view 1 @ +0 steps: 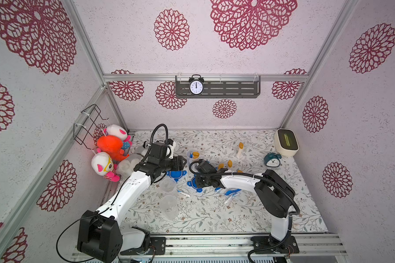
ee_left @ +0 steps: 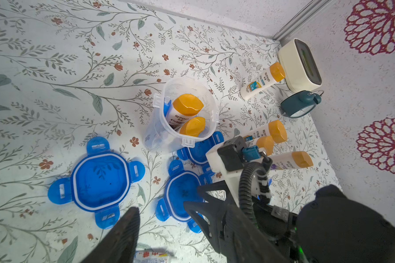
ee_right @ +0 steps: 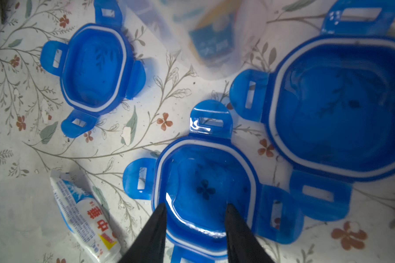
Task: Pack away toiletry kits
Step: Move the lid to the center of the board.
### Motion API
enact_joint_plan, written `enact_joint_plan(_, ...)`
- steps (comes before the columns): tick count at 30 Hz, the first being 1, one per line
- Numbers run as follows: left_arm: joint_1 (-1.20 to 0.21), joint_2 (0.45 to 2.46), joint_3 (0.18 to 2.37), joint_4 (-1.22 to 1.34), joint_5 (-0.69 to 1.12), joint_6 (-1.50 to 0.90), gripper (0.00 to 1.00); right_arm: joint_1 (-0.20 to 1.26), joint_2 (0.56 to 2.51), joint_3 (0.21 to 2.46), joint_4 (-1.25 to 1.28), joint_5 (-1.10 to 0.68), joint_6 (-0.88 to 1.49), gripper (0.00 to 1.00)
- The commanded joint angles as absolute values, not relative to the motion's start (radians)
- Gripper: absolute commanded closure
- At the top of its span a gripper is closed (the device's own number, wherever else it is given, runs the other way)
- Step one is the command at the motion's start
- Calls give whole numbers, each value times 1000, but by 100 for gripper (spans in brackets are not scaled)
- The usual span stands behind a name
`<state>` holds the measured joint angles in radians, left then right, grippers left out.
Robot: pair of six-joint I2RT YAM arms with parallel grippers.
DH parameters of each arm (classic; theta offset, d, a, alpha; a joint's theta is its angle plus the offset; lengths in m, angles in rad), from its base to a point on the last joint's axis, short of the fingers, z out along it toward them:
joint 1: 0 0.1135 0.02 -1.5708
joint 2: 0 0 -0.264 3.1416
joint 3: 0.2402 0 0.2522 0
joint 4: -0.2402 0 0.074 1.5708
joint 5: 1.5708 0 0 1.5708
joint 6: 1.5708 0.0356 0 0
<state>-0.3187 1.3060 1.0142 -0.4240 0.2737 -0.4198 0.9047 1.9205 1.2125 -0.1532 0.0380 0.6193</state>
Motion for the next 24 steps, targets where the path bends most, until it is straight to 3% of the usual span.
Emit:
enact_joint_plan(1, -313, 1262, 1003, -399, 273, -441, 35, 919, 1903, 1177, -135, 9, 621, 60)
enact_joint_plan(7, -343, 1216, 999, -415, 285, -492, 31, 941, 1822, 1040, -182, -9, 637, 60)
enact_joint_plan(14, -430, 1157, 996, -456, 302, -632, 35, 981, 1614, 848, -219, -21, 664, 60)
enact_joint_plan(21, -606, 1120, 964, -494, 289, -831, 39, 985, 1383, 690, -220, -24, 670, 59)
enact_joint_plan(24, -685, 1109, 946, -482, 237, -922, 39, 984, 1285, 690, -228, -27, 650, 52)
